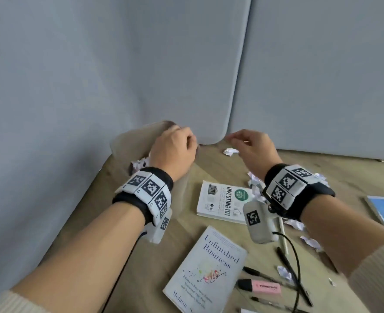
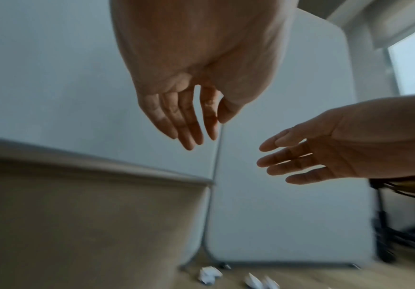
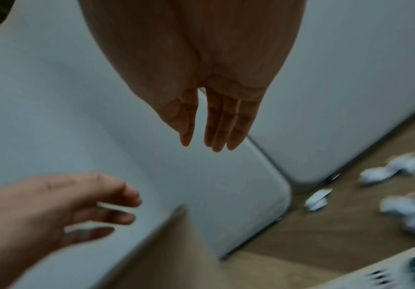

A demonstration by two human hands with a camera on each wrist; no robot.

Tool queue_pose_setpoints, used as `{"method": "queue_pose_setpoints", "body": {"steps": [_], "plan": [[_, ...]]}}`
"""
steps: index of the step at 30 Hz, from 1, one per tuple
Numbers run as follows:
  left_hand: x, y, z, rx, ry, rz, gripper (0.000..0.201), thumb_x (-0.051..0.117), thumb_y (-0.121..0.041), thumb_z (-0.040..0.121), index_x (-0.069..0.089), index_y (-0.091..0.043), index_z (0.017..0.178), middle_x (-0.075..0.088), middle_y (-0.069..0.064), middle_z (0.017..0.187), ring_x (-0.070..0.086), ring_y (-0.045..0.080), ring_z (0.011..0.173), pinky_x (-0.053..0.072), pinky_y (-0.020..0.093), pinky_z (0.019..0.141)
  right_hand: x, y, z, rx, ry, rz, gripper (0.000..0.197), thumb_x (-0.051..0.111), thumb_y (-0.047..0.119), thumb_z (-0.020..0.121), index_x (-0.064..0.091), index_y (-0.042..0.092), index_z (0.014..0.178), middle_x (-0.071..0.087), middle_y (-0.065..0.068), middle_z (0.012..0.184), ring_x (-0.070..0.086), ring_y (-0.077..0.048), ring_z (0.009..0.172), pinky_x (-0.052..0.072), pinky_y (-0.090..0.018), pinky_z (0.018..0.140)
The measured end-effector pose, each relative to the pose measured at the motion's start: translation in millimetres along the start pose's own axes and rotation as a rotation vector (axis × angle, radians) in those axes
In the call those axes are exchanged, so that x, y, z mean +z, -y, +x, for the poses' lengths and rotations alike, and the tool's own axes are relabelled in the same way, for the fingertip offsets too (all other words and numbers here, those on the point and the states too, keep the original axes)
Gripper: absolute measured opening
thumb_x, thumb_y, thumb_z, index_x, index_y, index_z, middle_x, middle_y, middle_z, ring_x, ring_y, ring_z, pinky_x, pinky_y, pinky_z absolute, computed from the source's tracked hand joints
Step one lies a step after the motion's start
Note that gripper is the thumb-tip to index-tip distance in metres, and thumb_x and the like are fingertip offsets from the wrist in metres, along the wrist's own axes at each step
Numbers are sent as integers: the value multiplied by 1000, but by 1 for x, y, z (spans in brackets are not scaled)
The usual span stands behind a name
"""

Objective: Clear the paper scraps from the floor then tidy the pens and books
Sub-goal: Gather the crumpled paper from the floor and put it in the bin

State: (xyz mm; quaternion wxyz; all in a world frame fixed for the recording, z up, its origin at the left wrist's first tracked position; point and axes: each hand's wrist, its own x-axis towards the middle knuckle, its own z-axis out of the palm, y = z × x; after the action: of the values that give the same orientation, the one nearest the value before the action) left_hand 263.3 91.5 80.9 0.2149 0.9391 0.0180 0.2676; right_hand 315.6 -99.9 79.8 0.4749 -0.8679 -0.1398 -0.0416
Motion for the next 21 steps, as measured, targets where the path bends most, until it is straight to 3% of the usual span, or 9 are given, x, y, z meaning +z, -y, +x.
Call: {"method": "queue_pose_setpoints", "body": {"steps": [2, 4, 6, 7, 10, 13, 16, 21], "plan": [[26, -39, -13, 115, 188, 34, 21, 49, -29, 93, 61, -18, 78, 58, -1, 79, 52, 21, 71, 38, 30, 62, -38, -30, -34, 68, -1, -135, 16, 56, 19, 91, 72, 23, 92, 66, 10, 81, 55, 4, 68, 45, -16, 68], [51, -70, -27, 219, 476, 54, 22, 51, -32, 93, 64, -19, 83, 64, -4, 84, 58, 17, 75, 40, 28, 62, -74, -64, -72, 154, 12, -246, 16, 57, 19, 91, 71, 24, 89, 65, 9, 79, 55, -3, 65, 39, -11, 58], [69, -98, -34, 280, 751, 50, 23, 53, -35, 93, 67, -19, 84, 67, -3, 84, 62, 15, 76, 47, 29, 63, -109, -101, -112, 254, 6, -331, 14, 57, 20, 91, 70, 23, 87, 65, 8, 78, 59, -13, 71, 40, -13, 58], [73, -113, -37, 302, 836, 69, 25, 53, -36, 93, 68, -17, 85, 67, -1, 83, 62, 16, 76, 47, 29, 63, -125, -120, -133, 307, -2, -363, 14, 57, 21, 91, 71, 19, 89, 67, 4, 81, 61, -17, 76, 46, -19, 62], [88, -152, -41, 473, 962, 266, 26, 51, -35, 94, 66, -17, 85, 67, 3, 90, 58, 21, 81, 40, 28, 65, -169, -168, -197, 469, -3, -460, 18, 55, 21, 91, 69, 10, 92, 70, -11, 92, 64, -29, 86, 51, -33, 75], [110, -202, -46, 764, 1023, 486, 27, 49, -39, 93, 66, -19, 88, 67, 5, 95, 60, 25, 87, 47, 30, 72, -195, -198, -257, 646, 33, -553, 16, 55, 22, 91, 64, 10, 86, 69, -14, 98, 63, -31, 92, 43, -28, 70], [129, -242, -70, 991, 1080, 516, 27, 46, -38, 92, 63, -17, 86, 65, 4, 86, 60, 25, 80, 51, 34, 73, -200, -218, -306, 825, 191, -611, 21, 57, 29, 90, 66, 16, 103, 69, -9, 108, 63, -28, 100, 47, -28, 78], [160, -261, -143, 1267, 1225, 473, 26, 45, -36, 95, 61, -17, 96, 64, 4, 96, 59, 25, 86, 42, 31, 67, -169, -233, -357, 942, 310, -628, 38, 48, 42, 94, 53, 26, 128, 59, -8, 124, 58, -29, 113, 47, -38, 94]]}}
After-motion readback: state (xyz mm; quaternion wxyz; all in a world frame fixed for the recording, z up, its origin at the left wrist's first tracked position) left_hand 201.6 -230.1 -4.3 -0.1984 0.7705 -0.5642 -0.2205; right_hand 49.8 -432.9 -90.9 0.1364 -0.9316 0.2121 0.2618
